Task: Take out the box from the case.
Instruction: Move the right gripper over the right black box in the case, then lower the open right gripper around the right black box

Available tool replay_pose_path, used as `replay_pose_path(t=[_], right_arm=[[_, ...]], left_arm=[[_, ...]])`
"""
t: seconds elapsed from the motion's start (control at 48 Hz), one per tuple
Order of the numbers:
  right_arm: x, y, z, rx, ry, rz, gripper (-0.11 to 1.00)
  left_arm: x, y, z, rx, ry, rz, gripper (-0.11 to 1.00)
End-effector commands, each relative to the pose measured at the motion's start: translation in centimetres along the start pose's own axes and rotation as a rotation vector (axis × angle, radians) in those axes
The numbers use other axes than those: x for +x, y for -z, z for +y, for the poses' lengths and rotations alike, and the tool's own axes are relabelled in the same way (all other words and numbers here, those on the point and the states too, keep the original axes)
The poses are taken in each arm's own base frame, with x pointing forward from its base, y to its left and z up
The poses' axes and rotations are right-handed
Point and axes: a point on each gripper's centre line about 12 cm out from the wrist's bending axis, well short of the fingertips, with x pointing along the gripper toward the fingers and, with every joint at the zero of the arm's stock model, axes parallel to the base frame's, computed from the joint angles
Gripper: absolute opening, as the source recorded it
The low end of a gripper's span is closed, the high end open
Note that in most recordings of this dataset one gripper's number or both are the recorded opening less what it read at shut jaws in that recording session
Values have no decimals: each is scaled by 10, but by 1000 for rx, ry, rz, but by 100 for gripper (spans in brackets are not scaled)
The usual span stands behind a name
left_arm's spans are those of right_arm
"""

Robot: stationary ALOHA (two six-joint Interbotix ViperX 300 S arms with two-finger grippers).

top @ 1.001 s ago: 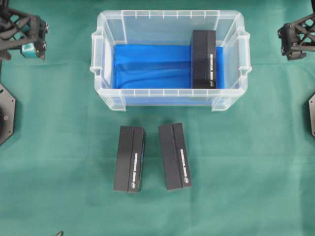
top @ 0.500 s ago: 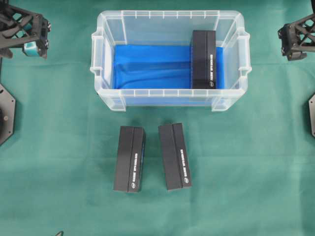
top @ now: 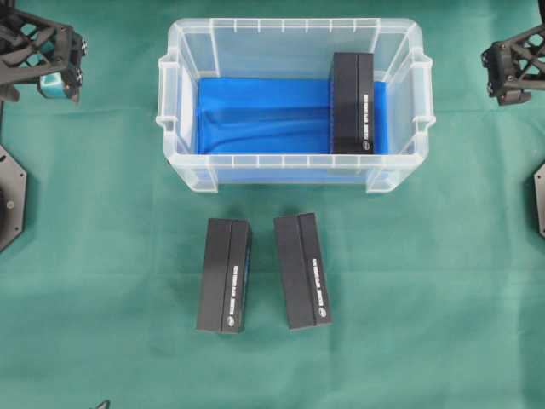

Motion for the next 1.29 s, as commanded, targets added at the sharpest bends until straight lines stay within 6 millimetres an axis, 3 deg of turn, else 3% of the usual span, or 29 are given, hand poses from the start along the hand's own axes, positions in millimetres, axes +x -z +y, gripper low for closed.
replay_pose_path(t=[0.0,0.334,0.542,1.272], right_arm=[[-5,0,1,3,-16,-4,90],[-3,-1,6,27,-12,3,90],[-2,-5,21,36,-30,7,90],[17,-8,140,-49,-70,40,90]], left_arm=[[-9,-2,-2,-7,26,-9,95],[-9,-2,-1,-9,25,-8,95],[-9,-2,-1,-7,25,-8,95],[-9,-1,0,-1,27,-10,95]])
